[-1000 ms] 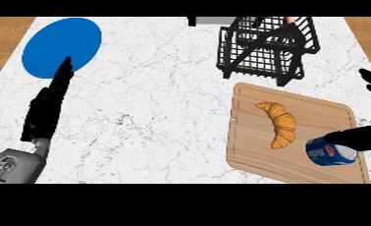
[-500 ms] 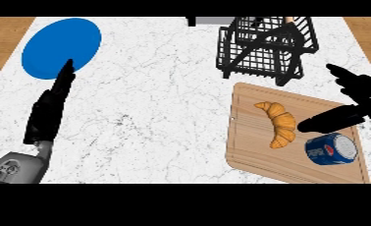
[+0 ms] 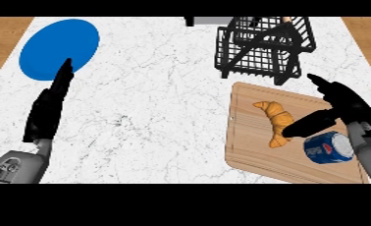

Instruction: Pick the croissant from the cutting board and place it in the tiered basket

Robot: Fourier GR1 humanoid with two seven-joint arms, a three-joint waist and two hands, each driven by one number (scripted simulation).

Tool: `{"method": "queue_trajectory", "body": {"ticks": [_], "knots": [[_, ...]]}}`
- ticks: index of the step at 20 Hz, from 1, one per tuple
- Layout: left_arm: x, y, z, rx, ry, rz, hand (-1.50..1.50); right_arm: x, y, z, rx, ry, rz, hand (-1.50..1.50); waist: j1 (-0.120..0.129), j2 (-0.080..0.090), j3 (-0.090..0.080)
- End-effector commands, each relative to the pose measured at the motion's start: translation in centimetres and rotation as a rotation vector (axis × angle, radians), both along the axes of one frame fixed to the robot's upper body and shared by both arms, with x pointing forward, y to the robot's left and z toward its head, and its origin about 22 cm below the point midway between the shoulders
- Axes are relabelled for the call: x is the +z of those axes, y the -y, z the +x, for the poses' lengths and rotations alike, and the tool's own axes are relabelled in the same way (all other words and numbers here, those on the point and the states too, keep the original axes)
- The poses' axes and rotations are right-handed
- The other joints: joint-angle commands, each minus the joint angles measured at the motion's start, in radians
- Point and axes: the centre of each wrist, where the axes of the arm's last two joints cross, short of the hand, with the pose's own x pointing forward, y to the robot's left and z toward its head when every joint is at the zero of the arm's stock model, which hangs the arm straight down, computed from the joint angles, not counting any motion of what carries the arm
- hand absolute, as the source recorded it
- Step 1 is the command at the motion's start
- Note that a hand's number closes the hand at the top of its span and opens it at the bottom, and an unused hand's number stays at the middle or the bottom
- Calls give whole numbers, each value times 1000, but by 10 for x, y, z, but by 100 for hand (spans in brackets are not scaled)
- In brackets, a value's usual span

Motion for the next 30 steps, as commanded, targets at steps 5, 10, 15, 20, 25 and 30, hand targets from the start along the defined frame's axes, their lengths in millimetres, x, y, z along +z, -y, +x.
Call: {"method": "queue_trajectory", "body": {"ticks": [5,10,15,20,25,30], "knots": [[2,0,5,10,4,6,0,-5,-29,3,-2,-77,-149,-150,2,1,0],[-2,-2,-1,0,6,3,0,-2,-34,-5,1,-58,-178,-150,-1,-1,0],[21,-2,-5,21,12,2,0,-8,-34,-15,-7,-73,-180,-150,-1,-3,0],[1,-3,0,4,-1,-8,0,-19,-37,0,-15,-105,-173,-150,-1,0,0],[3,2,1,-5,-1,-8,0,-39,-43,-4,-31,-120,-144,-150,-3,-1,0],[10,7,3,-2,0,-20,0,-56,-38,7,-31,-115,-165,-150,-1,0,0]]}}
